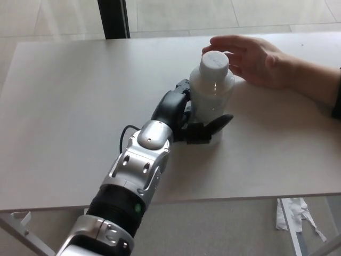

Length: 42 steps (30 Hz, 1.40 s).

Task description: Pick up a bottle and hand it

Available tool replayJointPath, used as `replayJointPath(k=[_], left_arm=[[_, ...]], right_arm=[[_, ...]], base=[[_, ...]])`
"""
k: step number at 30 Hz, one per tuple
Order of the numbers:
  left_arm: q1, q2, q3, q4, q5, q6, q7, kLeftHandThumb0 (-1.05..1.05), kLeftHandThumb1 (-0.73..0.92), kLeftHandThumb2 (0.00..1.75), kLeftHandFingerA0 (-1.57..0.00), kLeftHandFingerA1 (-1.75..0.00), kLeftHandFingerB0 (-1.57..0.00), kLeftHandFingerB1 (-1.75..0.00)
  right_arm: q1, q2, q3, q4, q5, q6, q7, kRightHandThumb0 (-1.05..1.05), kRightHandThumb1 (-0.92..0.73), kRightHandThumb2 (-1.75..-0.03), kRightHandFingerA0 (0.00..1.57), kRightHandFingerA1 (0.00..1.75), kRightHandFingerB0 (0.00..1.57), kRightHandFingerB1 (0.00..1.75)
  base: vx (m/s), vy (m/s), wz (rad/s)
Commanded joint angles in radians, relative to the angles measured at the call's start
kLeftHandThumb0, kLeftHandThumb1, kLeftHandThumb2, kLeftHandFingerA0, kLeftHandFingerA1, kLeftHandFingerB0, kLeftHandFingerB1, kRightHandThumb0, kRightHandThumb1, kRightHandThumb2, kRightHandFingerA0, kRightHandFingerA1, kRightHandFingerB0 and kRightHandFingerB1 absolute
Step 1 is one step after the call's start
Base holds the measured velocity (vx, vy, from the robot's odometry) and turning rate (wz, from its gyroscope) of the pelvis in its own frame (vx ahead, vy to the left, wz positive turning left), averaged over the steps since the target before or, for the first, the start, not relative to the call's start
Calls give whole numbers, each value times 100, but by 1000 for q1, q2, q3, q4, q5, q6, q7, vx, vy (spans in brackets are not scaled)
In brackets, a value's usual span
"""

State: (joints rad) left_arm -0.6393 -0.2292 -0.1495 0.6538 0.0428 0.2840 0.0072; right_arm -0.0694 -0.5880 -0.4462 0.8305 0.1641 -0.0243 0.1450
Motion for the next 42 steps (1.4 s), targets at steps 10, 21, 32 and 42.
replayJointPath(k=[10,21,32,42], left_arm=[[-65,-281,70,246,97,-358,787,-41,66,75,-85,-149,-30,-48],[-96,-286,77,284,67,-341,799,-15,73,78,-83,-168,-73,-133],[-180,-202,51,238,64,-349,696,-16,59,96,-98,-171,-79,-135],[-499,-72,75,221,48,-264,584,-23,54,109,-83,-164,-78,-139]], right_arm=[[5,47,6,2,-13,-20,-82,-63,-45,-59,52,93,35,37],[6,51,-20,-11,11,-30,-82,-60,-42,-66,69,97,38,38],[-16,61,-8,-16,-4,-29,-100,-54,-38,-69,62,92,38,41],[-54,67,10,14,-9,-21,-112,-42,-39,-70,69,88,40,37]], base=[[0,0,0],[0,0,0],[0,0,0],[0,0,0]])
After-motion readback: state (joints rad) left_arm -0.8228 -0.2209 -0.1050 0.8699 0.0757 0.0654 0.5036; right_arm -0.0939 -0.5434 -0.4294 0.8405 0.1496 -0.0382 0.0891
